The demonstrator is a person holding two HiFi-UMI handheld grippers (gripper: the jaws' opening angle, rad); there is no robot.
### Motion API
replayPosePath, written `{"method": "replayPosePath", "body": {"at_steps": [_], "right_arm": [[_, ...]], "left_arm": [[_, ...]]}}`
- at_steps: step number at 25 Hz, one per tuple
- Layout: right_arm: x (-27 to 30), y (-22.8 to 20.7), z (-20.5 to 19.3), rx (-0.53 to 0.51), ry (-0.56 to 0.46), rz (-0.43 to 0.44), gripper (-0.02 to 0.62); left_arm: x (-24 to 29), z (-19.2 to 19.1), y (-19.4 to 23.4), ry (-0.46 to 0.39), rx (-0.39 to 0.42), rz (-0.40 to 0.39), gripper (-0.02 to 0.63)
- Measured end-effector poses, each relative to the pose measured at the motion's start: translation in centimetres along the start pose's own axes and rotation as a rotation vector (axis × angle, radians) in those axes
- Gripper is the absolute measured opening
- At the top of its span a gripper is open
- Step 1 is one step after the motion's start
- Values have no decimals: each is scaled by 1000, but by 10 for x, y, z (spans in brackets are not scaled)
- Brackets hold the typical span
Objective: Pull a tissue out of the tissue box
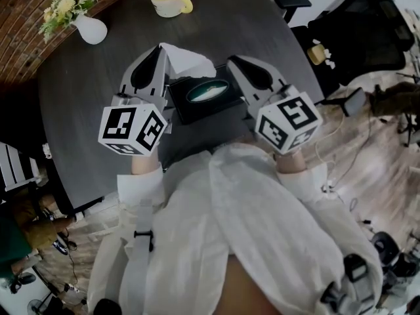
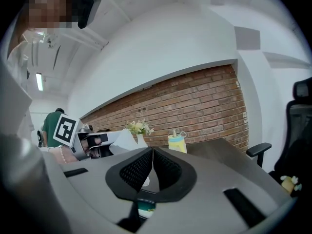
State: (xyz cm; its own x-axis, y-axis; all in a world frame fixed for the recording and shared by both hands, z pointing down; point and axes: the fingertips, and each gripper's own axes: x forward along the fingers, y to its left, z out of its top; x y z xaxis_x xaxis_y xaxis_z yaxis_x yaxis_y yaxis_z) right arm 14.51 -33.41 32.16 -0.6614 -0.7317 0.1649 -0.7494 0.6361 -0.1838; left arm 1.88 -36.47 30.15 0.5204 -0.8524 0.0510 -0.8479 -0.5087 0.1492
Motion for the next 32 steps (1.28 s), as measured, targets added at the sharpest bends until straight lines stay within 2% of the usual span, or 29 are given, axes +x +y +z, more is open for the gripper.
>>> {"method": "replayPosePath", "body": {"at_steps": [5,20,32], "right_arm": [[1,1,-4,73,0,21,5],[-2,11,-21,21,48,36,3],[0,4,-28,26,67,18,3]], "left_arm": [[-6,-6,-1,3,-3,9,6],[-10,-33,-8,66,-10,-3,6],[-8,-34,-10,59,-33,-12,6]]}}
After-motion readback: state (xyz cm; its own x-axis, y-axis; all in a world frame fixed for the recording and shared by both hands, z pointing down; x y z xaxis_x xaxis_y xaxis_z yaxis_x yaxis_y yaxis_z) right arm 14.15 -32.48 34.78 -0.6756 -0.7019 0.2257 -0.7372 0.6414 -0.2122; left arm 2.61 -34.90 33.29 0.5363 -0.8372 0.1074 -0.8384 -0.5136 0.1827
